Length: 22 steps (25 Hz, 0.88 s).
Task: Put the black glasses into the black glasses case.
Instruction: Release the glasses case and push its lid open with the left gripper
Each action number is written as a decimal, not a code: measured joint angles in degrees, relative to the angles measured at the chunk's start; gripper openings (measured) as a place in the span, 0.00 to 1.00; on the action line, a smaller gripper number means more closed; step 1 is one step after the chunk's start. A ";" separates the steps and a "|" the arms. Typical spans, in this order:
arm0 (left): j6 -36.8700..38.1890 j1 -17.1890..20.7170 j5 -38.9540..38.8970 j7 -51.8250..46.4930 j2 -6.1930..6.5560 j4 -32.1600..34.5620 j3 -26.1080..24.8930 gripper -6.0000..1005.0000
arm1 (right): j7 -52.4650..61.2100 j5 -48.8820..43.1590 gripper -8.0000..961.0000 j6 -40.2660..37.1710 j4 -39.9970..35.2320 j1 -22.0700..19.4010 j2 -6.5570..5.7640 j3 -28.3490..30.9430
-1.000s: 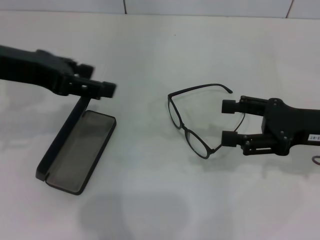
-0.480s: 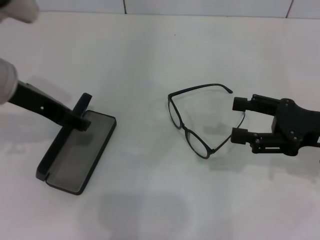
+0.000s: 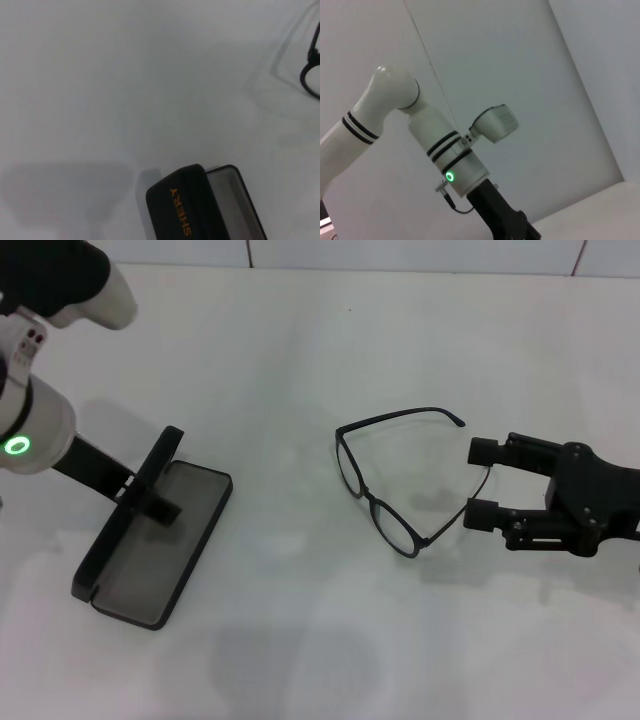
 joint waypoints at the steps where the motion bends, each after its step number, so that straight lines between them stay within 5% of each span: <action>1: -0.16 -0.08 0.18 -0.42 0.00 -0.40 0.09 0.82 | -0.06 0.07 0.92 -0.01 0.18 0.00 -0.04 0.00; 8: -0.59 -0.32 0.19 -1.79 0.09 -0.76 0.13 0.77 | -0.56 0.14 0.92 -0.07 0.37 -0.11 -0.09 0.00; 11: -0.64 -0.34 0.43 -1.69 0.07 -1.09 0.21 0.55 | -0.69 0.14 0.92 -0.09 0.42 -0.12 -0.01 0.00; 22: -0.79 -0.21 0.60 -1.52 0.10 -1.21 0.79 0.31 | -1.33 0.29 0.92 -0.09 1.02 -0.23 0.08 0.00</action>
